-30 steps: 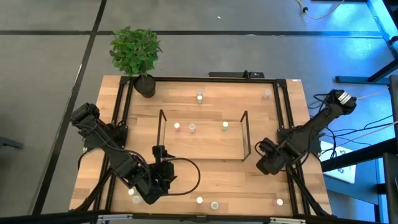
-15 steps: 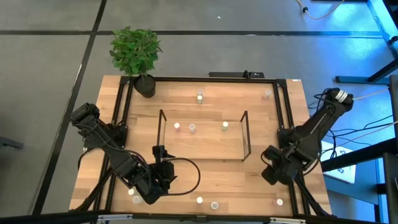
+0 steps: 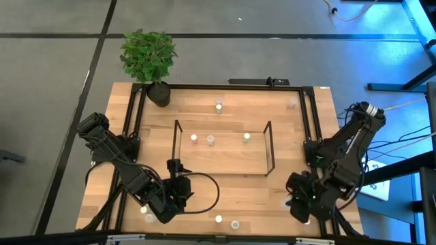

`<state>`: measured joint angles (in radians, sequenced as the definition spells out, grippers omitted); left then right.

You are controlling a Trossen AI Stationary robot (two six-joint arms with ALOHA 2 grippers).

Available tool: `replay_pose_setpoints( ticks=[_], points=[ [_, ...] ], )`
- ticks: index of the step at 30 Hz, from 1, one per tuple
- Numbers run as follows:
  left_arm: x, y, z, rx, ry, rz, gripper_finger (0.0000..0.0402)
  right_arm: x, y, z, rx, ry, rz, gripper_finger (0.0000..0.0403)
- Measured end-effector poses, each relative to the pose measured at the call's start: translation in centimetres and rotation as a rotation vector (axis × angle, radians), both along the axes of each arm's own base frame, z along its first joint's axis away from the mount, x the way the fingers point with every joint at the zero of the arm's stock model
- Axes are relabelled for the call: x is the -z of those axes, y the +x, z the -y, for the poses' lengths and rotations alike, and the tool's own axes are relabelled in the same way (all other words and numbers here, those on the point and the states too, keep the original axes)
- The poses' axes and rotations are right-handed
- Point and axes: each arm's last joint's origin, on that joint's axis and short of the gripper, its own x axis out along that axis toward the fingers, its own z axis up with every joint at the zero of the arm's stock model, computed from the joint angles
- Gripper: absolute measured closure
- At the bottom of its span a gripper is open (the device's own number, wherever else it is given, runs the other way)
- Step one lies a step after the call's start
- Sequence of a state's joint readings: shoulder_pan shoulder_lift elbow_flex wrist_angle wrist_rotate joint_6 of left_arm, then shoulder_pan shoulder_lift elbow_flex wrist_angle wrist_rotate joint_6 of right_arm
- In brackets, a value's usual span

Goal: Pick and place medicine bottles onto shelf by color
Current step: Put the right white pill bottle on the shelf

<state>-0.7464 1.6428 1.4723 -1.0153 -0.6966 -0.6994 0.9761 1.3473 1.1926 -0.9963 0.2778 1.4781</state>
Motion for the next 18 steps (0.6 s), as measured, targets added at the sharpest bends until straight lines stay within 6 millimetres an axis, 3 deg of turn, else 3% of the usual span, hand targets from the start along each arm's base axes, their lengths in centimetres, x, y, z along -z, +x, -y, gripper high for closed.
replay_pose_setpoints(
  ticks=[9,18],
  points=[
    [0.0,0.0,0.0,0.000,0.000,0.000,0.0041,-2.8,2.9,1.6,-0.072,-0.238,-0.118,0.0249],
    [0.0,0.0,0.0,0.000,-0.001,0.001,0.0041,-6.1,6.7,4.9,-0.225,-0.312,-0.013,0.0249]
  ],
)
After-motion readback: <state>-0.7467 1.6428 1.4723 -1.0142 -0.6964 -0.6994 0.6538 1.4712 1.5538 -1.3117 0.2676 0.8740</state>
